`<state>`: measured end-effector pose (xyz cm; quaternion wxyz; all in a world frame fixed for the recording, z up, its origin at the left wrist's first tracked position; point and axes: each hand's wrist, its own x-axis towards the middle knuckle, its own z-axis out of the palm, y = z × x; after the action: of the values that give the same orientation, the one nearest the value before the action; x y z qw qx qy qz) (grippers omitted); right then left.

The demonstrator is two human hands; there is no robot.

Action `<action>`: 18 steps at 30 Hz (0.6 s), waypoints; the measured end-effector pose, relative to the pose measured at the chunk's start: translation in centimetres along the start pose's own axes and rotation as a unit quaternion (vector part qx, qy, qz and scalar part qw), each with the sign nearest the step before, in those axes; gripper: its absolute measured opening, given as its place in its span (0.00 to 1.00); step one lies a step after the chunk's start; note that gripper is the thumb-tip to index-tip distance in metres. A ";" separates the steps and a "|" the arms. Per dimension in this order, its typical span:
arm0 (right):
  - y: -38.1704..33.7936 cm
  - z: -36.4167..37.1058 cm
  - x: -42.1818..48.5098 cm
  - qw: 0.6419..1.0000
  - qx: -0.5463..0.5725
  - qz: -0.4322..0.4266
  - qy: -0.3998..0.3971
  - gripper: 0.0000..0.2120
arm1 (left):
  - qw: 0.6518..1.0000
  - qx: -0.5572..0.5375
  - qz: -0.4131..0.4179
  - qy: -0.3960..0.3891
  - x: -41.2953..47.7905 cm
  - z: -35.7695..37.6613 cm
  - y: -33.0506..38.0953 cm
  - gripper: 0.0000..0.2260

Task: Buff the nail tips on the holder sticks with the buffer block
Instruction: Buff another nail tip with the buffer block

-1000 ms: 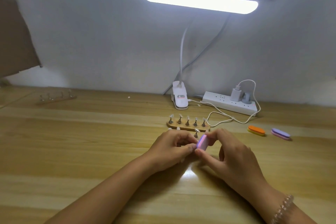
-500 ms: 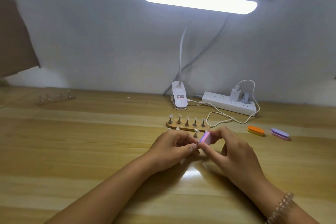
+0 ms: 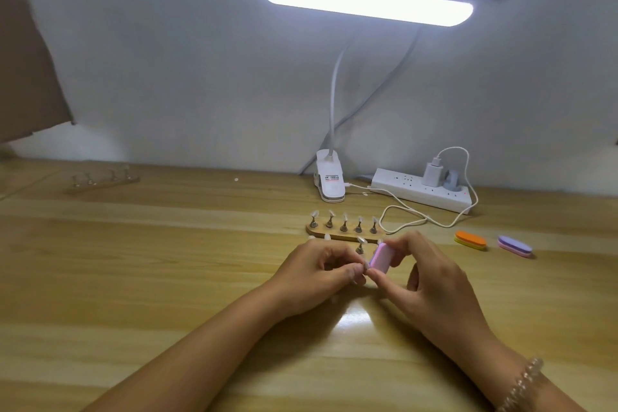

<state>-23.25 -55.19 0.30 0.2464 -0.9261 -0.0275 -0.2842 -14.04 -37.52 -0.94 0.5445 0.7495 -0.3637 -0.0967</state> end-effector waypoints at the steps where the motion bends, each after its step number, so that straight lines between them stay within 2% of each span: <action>1: 0.0 0.0 0.1 1.000 0.003 0.012 -0.001 0.17 | 1.000 -0.002 -0.002 0.002 0.0 0.0 0.1 0.06; 5: 0.4 0.0 0.4 0.998 0.037 0.043 0.020 0.16 | 1.000 -0.001 -0.015 0.015 -0.1 0.0 0.5 0.06; 7: 0.0 0.0 0.1 0.999 0.047 0.021 0.005 0.16 | 0.999 0.007 -0.027 0.018 -0.3 0.0 0.5 0.06; 10: -0.7 0.1 -0.4 0.998 0.005 -0.040 -0.040 0.15 | 0.999 0.029 -0.040 0.023 -0.3 0.0 0.6 0.08; 14: 0.0 0.2 0.2 1.000 0.007 -0.006 -0.018 0.15 | 0.998 0.033 -0.039 0.023 -0.4 -0.1 0.7 0.06; 18: -0.3 0.1 -0.3 0.999 -0.005 -0.039 -0.030 0.15 | 0.999 0.030 -0.036 0.019 -0.4 -0.2 0.8 0.10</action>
<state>-23.52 -54.81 0.19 0.2298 -0.9336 -0.0701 -0.2658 -14.59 -37.25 -0.27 0.5249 0.7798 -0.3289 -0.0908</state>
